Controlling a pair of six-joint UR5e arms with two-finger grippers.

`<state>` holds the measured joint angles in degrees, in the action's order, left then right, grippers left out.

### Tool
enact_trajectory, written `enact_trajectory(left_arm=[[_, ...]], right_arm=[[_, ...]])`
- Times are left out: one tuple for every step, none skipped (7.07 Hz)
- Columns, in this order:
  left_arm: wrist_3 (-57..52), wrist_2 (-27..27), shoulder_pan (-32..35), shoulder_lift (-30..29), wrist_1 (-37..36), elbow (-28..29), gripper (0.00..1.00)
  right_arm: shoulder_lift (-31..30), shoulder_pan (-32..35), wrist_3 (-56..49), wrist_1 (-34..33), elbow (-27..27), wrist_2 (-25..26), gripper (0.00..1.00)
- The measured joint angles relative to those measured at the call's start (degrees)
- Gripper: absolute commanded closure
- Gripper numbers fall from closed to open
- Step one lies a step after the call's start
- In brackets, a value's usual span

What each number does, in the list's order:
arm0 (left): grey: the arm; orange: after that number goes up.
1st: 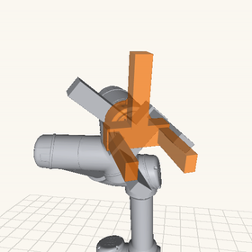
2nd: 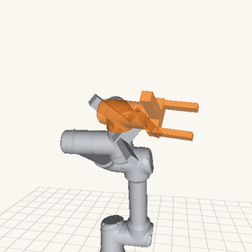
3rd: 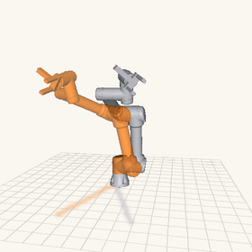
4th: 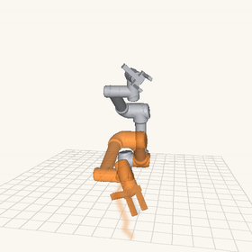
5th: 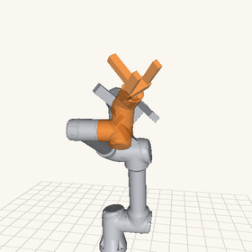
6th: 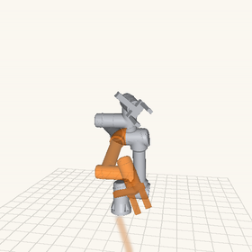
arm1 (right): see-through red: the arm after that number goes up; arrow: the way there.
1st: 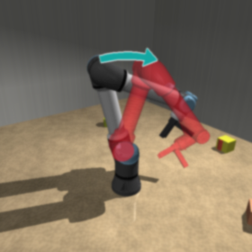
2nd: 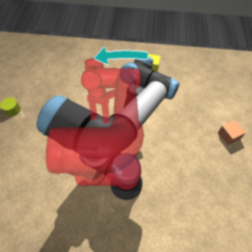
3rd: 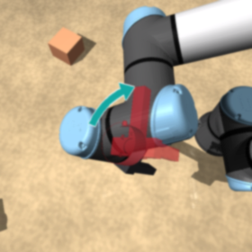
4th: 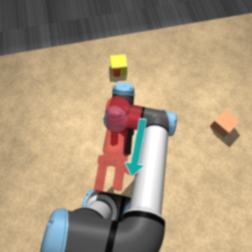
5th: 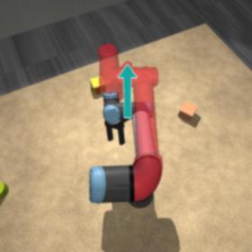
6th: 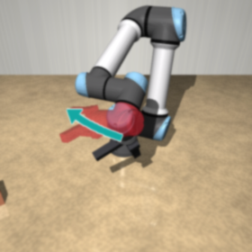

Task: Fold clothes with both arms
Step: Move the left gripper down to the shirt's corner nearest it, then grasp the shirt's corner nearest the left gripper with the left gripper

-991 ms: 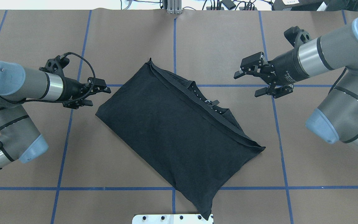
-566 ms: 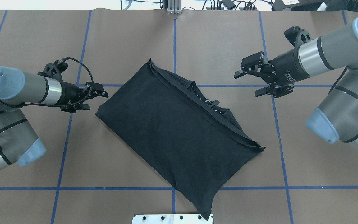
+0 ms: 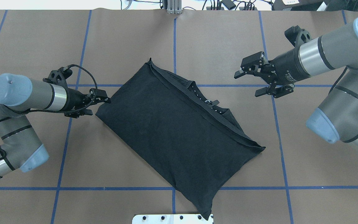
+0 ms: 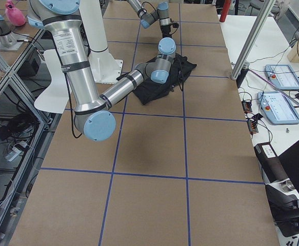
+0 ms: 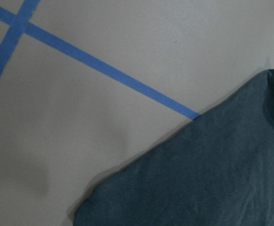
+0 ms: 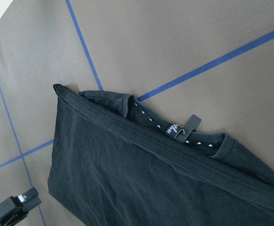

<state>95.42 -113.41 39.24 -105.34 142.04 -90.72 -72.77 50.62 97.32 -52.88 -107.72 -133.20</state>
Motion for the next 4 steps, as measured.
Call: enact_trajectory(left_arm=[[0.02,0.19,-0.39,-0.1,-0.01,0.68,0.0],[0.02,0.26,-0.73,-0.23,-0.01,1.35,0.01],[0.03,0.28,-1.18,-0.35,-0.01,1.84,0.05],[0.03,0.29,-1.68,-0.45,-0.01,2.16,0.16]], right_arm=[[0.0,0.0,0.04,-0.02,-0.02,-0.05,0.0],[-0.02,0.03,0.06,-0.02,-0.03,-0.09,0.0],[-0.05,0.06,0.06,-0.02,-0.03,-0.12,0.0],[-0.08,0.08,0.05,-0.03,-0.03,-0.13,0.0]])
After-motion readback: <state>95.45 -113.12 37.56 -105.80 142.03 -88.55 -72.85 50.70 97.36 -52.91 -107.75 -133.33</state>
